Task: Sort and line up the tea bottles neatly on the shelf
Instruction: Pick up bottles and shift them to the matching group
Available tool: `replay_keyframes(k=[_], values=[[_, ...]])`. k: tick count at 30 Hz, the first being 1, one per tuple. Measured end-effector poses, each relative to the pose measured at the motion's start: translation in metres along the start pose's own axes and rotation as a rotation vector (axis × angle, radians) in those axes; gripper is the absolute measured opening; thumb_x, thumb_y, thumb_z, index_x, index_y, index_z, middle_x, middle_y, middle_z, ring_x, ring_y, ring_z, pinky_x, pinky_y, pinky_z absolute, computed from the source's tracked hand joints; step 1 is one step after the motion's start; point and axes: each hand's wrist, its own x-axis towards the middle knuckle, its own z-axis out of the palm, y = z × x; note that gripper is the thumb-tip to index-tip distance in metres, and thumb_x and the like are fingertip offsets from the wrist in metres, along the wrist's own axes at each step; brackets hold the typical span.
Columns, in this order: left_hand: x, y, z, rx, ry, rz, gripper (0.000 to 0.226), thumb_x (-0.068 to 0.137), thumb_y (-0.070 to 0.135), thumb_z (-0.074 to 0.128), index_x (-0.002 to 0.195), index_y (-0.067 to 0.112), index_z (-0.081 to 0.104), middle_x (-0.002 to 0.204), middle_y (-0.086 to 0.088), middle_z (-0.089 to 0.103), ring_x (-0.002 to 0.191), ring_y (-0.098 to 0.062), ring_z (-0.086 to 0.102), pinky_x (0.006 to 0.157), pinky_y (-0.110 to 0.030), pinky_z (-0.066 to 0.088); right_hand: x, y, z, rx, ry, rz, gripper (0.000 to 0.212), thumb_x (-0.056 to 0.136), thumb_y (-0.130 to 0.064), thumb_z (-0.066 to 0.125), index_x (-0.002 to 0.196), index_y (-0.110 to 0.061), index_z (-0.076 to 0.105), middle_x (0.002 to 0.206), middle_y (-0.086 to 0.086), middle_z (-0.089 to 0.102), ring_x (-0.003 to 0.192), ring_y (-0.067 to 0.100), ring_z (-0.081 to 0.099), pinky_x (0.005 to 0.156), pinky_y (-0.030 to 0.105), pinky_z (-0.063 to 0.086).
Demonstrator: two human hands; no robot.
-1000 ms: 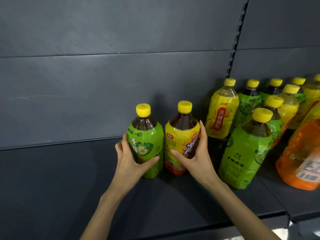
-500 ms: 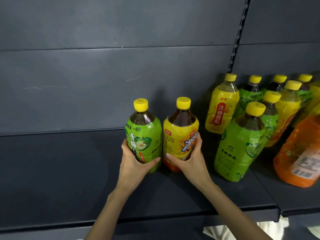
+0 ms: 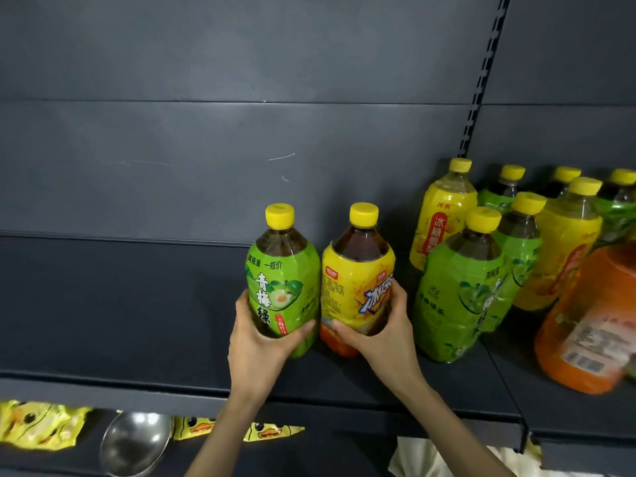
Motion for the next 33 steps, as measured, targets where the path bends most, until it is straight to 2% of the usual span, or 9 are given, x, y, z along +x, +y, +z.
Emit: replay_keyframes(k=[5,8,13,16,20,24,27,30,33], values=[[-0.024,0.002,-0.011,-0.025,0.046,0.014,0.096,0.042,0.068,0.079,0.126,0.039,0.041,0.116,0.013,0.061,0.109,-0.012,0.059,0.091,-0.046,0.051,-0.020,-0.009,-0.006,0.038,-0.031,0.023,0.100,0.051,-0.048,0.087,0.129,-0.047,0.026,0.124,-0.030,0.043,0.116,-0.009,0.046,0.094,0.018,0.043],[-0.037,0.007,-0.021,-0.079,0.035,0.021,0.092,0.045,0.066,0.079,0.125,0.036,0.045,0.113,0.010,0.063,0.105,-0.012,0.061,0.089,-0.044,0.052,-0.034,-0.015,-0.007,0.084,-0.029,0.049,0.099,0.046,-0.055,0.083,0.128,-0.049,0.028,0.125,-0.027,0.047,0.115,-0.006,0.049,0.096,0.025,0.046],[-0.063,0.025,-0.046,-0.178,-0.047,0.044,0.072,0.051,0.040,0.086,0.113,0.038,0.048,0.102,0.010,0.066,0.089,0.001,0.065,0.074,-0.023,0.056,-0.064,-0.029,-0.009,0.151,-0.001,0.088,0.092,0.044,-0.059,0.081,0.123,-0.051,0.034,0.123,-0.020,0.053,0.113,0.004,0.055,0.096,0.039,0.050],[-0.083,0.033,-0.063,-0.259,-0.101,0.043,0.075,0.054,0.028,0.082,0.121,0.028,0.049,0.103,0.004,0.067,0.088,-0.002,0.067,0.065,-0.016,0.054,-0.088,-0.042,-0.015,0.191,0.029,0.116,0.104,0.039,-0.068,0.083,0.129,-0.039,0.039,0.121,-0.014,0.059,0.109,0.009,0.060,0.092,0.044,0.052],[-0.115,0.041,-0.081,-0.343,-0.142,0.021,0.074,0.056,0.021,0.081,0.123,0.019,0.048,0.099,0.005,0.068,0.083,0.001,0.067,0.062,-0.013,0.052,-0.128,-0.063,-0.031,0.183,0.062,0.114,0.106,0.035,-0.069,0.083,0.125,-0.032,0.043,0.116,-0.009,0.063,0.103,0.011,0.064,0.084,0.035,0.055],[-0.141,0.042,-0.085,-0.390,-0.172,-0.014,0.079,0.051,0.029,0.079,0.123,0.016,0.051,0.102,0.002,0.067,0.084,-0.003,0.066,0.063,-0.015,0.054,-0.169,-0.089,-0.052,0.205,0.123,0.094,0.077,0.041,-0.050,0.076,0.110,-0.031,0.045,0.106,-0.013,0.062,0.088,-0.007,0.063,0.065,0.010,0.049],[-0.160,0.047,-0.080,-0.424,-0.217,-0.051,0.077,0.051,0.033,0.079,0.121,0.020,0.051,0.103,0.005,0.066,0.089,-0.006,0.065,0.069,-0.021,0.055,-0.193,-0.101,-0.074,0.173,0.176,0.081,0.075,0.045,-0.048,0.075,0.112,-0.032,0.044,0.109,-0.012,0.061,0.090,-0.007,0.063,0.066,0.010,0.049],[-0.174,0.059,-0.073,-0.449,-0.252,-0.042,0.076,0.052,0.031,0.078,0.121,0.021,0.049,0.104,0.007,0.064,0.087,-0.002,0.064,0.069,-0.019,0.054,-0.212,-0.109,-0.098,0.131,0.240,0.066,0.080,0.048,-0.047,0.078,0.119,-0.032,0.043,0.112,-0.011,0.062,0.096,-0.002,0.063,0.071,0.013,0.051],[-0.185,0.072,-0.061,-0.481,-0.285,-0.027,0.078,0.054,0.028,0.078,0.124,0.020,0.047,0.108,0.007,0.061,0.094,-0.004,0.060,0.078,-0.029,0.052,-0.226,-0.112,-0.125,0.092,0.294,0.045,0.091,0.049,-0.046,0.080,0.128,-0.023,0.041,0.116,-0.008,0.062,0.100,0.002,0.063,0.075,0.017,0.053]])
